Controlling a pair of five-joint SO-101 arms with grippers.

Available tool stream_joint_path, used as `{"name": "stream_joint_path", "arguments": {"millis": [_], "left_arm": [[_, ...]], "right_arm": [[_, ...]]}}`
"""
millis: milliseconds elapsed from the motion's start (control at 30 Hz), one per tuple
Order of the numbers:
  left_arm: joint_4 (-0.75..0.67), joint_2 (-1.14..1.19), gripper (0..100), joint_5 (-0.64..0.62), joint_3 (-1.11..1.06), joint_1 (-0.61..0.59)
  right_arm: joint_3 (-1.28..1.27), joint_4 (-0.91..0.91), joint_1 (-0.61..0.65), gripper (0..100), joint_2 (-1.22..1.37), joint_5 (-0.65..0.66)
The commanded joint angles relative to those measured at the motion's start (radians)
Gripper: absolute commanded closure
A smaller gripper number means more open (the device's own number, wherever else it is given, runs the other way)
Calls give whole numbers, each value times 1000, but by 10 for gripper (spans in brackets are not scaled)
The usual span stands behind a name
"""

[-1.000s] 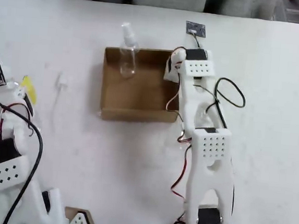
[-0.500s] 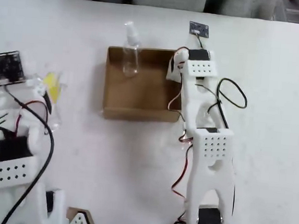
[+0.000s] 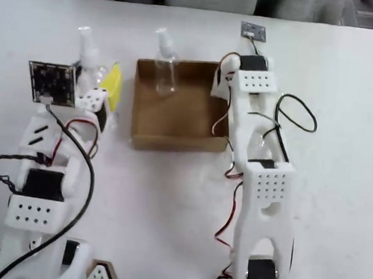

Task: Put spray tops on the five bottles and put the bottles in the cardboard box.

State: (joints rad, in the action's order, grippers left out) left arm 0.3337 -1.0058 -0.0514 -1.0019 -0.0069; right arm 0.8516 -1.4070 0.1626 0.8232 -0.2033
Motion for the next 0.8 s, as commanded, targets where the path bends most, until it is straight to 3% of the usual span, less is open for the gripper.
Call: {"name": "stream_joint_path", "arguments": {"millis": [0, 300, 500, 767], "left_arm": [[-143, -25, 980, -9, 23, 82], [-698, -25, 980, -9, -267, 165], [-743, 5, 980, -3, -282, 162], [-747, 360, 980, -9, -80, 104]], "right_arm": [[49, -50, -15, 632, -111, 11], [49, -157, -21, 632, -174, 11], [49, -213, -21, 632, -202, 12], [49, -263, -21, 632, -217, 12]]}}
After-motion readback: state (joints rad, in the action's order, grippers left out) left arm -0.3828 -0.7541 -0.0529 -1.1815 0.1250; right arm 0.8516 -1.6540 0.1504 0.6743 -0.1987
